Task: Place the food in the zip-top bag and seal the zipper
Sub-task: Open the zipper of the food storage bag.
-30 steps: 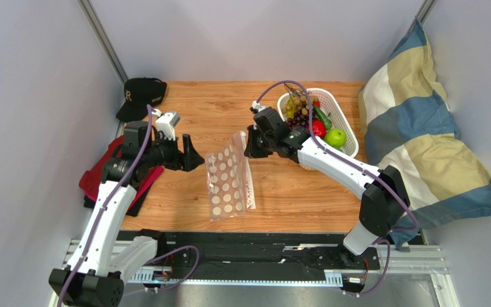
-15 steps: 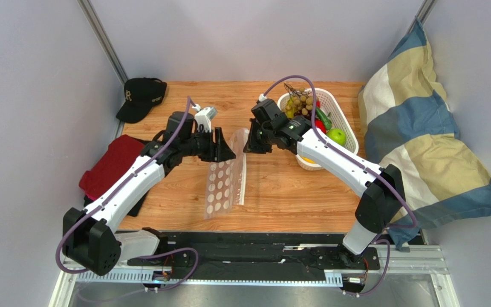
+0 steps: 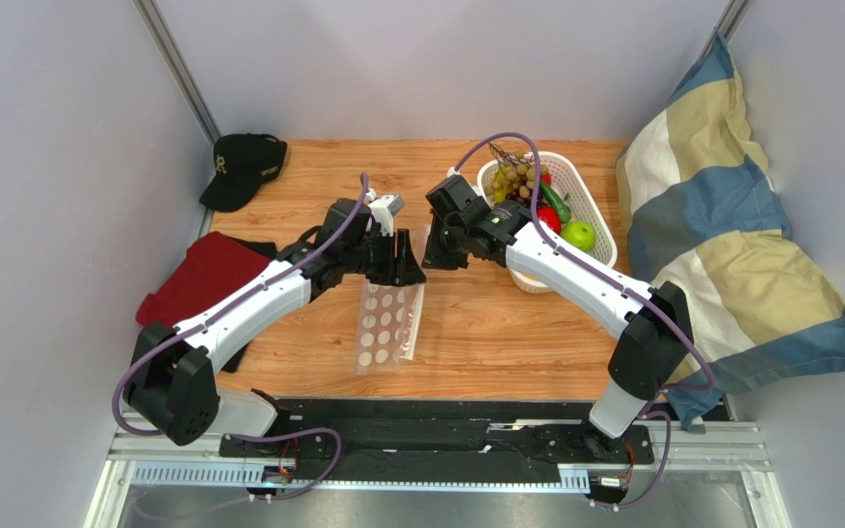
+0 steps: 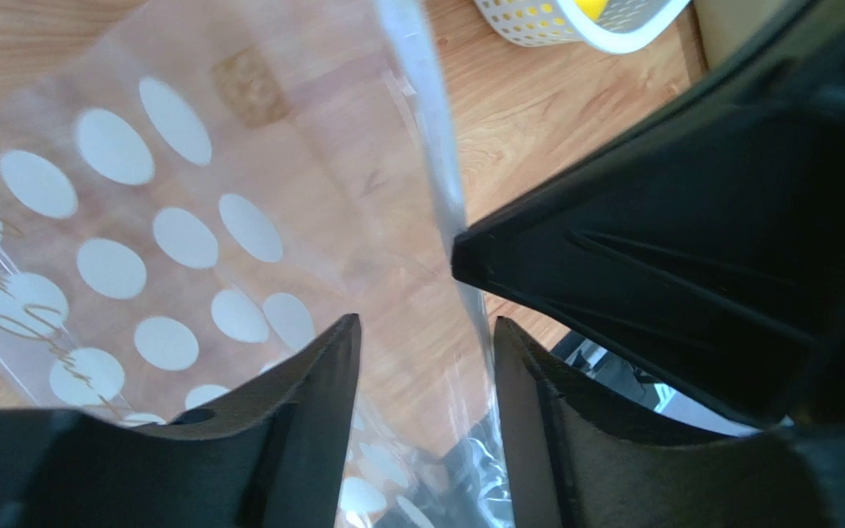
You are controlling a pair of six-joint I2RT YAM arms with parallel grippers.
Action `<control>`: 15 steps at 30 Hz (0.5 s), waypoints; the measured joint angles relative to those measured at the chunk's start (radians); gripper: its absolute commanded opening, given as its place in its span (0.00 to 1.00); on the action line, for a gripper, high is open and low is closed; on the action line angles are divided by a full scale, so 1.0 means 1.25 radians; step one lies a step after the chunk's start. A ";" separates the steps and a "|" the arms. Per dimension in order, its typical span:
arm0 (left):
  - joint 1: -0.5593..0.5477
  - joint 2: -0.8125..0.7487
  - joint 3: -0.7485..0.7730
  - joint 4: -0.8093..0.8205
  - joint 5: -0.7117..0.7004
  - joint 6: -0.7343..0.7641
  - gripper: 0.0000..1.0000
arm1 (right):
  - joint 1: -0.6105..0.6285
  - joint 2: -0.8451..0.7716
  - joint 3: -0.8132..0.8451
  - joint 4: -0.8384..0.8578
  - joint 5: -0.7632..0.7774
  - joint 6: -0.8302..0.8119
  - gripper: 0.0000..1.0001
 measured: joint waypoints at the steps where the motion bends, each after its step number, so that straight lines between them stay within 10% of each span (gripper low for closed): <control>1: -0.002 0.008 0.000 0.000 -0.005 -0.001 0.39 | 0.002 0.000 0.001 -0.001 0.003 0.002 0.00; 4: -0.004 0.022 0.001 0.002 -0.013 -0.007 0.00 | 0.003 0.000 0.001 -0.005 0.005 0.008 0.00; 15: 0.079 0.003 -0.092 0.215 0.222 -0.166 0.00 | -0.058 -0.008 -0.003 0.060 -0.156 -0.117 0.49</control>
